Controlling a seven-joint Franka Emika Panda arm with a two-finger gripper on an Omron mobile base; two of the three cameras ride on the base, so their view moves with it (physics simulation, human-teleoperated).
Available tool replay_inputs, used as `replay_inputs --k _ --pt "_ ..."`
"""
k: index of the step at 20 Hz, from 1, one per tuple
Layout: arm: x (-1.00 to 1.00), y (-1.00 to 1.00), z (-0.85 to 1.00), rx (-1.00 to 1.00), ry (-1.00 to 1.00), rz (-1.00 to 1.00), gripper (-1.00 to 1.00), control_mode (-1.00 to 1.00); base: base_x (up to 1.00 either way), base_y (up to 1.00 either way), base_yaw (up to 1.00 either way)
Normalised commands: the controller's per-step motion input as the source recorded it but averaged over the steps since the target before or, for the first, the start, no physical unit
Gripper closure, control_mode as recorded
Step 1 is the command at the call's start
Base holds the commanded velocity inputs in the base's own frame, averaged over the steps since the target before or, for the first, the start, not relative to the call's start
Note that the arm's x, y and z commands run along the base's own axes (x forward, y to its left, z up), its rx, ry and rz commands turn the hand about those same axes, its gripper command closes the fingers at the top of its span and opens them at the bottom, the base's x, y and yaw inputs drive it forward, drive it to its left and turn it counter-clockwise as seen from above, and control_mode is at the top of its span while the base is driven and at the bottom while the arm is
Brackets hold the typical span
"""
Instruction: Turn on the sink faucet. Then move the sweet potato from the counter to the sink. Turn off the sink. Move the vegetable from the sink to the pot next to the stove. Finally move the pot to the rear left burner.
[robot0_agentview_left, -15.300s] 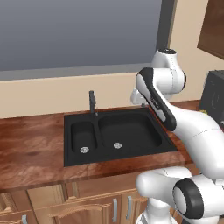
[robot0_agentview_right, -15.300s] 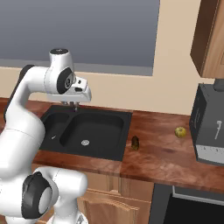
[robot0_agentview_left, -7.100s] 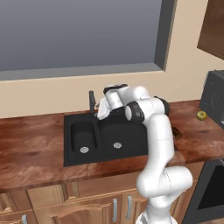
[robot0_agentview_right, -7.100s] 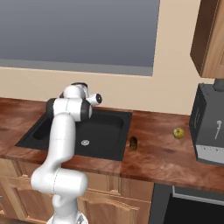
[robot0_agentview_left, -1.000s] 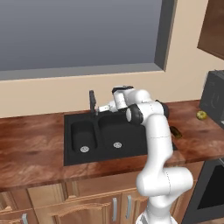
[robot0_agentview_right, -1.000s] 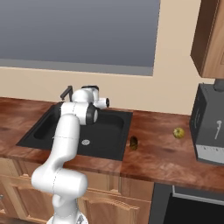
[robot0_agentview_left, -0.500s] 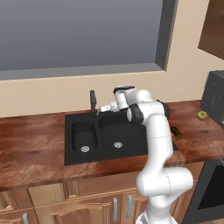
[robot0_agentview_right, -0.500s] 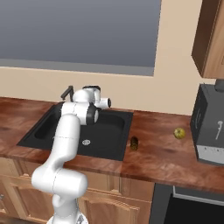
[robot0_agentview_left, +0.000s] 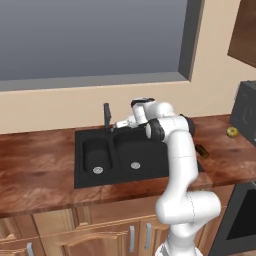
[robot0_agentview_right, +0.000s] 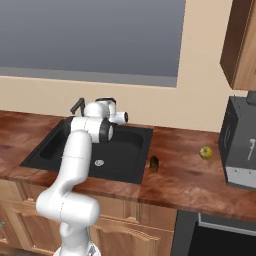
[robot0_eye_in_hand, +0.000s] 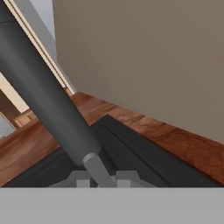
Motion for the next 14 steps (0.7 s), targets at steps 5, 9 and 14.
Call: replay_inputs --k 5,9,14 --pt "0.09 -0.61 -0.3 0.0 0.04 0.0 1.0 -1.0 0.0 0.0 0.0" --pt "0.06 -0.63 -0.32 0.0 0.04 -0.01 1.0 -1.0 0.0 0.0 0.0" --pt "0.01 -0.46 -0.13 0.01 0.02 0.0 1.0 -1.0 0.0 0.0 0.0"
